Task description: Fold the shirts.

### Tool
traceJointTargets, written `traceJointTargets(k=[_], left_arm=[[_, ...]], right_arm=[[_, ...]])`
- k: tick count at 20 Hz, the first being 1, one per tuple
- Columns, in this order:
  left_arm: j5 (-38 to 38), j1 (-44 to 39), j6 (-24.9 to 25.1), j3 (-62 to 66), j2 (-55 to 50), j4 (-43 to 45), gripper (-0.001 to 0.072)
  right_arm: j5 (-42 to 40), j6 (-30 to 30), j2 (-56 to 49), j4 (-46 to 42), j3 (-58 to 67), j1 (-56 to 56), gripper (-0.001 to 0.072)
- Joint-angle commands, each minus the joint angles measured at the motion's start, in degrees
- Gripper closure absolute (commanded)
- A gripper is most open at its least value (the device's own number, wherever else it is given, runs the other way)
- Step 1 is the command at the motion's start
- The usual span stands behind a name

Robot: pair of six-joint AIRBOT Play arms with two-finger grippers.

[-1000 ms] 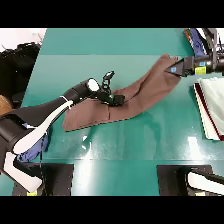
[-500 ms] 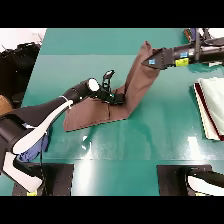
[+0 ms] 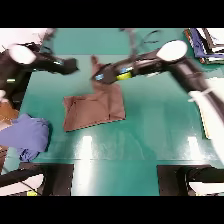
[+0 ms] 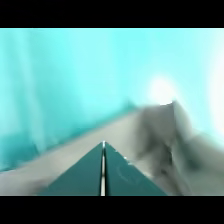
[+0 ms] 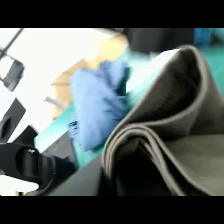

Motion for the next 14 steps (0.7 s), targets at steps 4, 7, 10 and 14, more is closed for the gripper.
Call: traceJointTargets(k=[4, 7, 10, 14], left_arm=[[-4.7, 11.1, 0.6, 0.0, 10.5, 4.3, 0.068], [-6.2, 11.1, 0.6, 0.0, 10.4, 4.7, 0.068], [-7.1, 11.1, 1.3, 0.0, 10.4, 4.7, 0.068], [-7.6, 11.1, 2.1, 0.0, 10.4, 4.2, 0.068]], right_arm=[[8.7, -0.4, -17.0, -0.3, 16.0, 9.9, 0.0215], [14.4, 3.1, -15.8, -6.8, 15.2, 5.4, 0.0267], [15.0, 5.3, -10.0, -11.9, 4.1, -2.6, 0.0267], [8.1, 8.5, -0.9, -15.4, -17.3, -16.1, 0.0267]])
